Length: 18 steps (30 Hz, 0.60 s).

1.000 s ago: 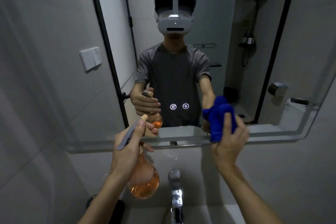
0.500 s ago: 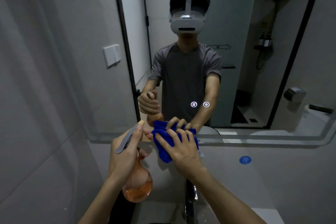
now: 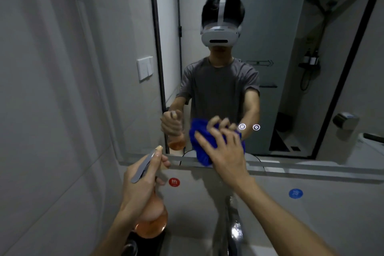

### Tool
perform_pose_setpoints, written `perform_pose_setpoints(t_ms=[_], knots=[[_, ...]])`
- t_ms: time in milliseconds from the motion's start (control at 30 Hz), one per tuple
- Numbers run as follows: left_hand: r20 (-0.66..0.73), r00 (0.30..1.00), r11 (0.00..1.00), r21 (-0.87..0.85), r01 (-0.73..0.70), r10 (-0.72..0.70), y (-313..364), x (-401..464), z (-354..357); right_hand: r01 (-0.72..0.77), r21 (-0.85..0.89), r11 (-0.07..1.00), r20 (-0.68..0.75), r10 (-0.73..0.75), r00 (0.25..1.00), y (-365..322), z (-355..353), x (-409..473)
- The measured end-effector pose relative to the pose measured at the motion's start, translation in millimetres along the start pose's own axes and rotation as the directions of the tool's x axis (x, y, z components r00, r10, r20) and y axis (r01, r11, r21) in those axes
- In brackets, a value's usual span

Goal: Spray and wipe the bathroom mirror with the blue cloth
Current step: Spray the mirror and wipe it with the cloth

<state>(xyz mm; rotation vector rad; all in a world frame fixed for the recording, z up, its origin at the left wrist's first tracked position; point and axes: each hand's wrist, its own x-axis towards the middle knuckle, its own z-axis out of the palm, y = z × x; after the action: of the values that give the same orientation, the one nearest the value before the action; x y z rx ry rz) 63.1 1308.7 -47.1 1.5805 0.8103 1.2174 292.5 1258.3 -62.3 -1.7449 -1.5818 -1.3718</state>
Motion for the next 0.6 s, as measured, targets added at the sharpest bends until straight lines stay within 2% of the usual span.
perform_pose_setpoints(t_ms=[167,267,333,400,467,533,600], knots=[[-0.008,0.999,0.999,-0.005,-0.053,0.052,8.4,12.2,-15.2,-0.131,-0.071,0.989,-0.267,0.108,0.958,40.9,-43.2,130.6],[-0.008,0.997,0.996,-0.045,-0.083,0.083,17.3,17.3,-21.4,-0.321,-0.034,0.947,-0.36,0.288,0.887,50.5,-55.8,182.2],[-0.006,0.997,0.994,-0.076,-0.079,0.079,19.8,19.8,-25.9,-0.36,-0.011,0.933,-0.39,0.327,0.861,38.9,-51.0,185.3],[-0.006,0.997,0.993,-0.095,-0.073,0.073,20.4,22.9,-29.5,-0.268,-0.027,0.963,-0.376,0.238,0.896,18.2,-33.6,163.1],[-0.011,0.997,0.993,-0.094,-0.075,0.074,18.6,25.6,-30.8,-0.082,-0.035,0.996,-0.321,0.067,0.945,-9.3,-6.9,123.2],[-0.004,0.997,0.992,-0.101,-0.071,0.071,15.4,26.3,-30.7,0.101,-0.027,0.995,-0.23,-0.104,0.967,-37.2,24.0,71.2],[0.006,0.998,0.991,-0.12,-0.062,0.063,11.4,26.5,-32.1,0.26,-0.041,0.965,-0.094,-0.263,0.96,-58.3,48.3,19.1]])
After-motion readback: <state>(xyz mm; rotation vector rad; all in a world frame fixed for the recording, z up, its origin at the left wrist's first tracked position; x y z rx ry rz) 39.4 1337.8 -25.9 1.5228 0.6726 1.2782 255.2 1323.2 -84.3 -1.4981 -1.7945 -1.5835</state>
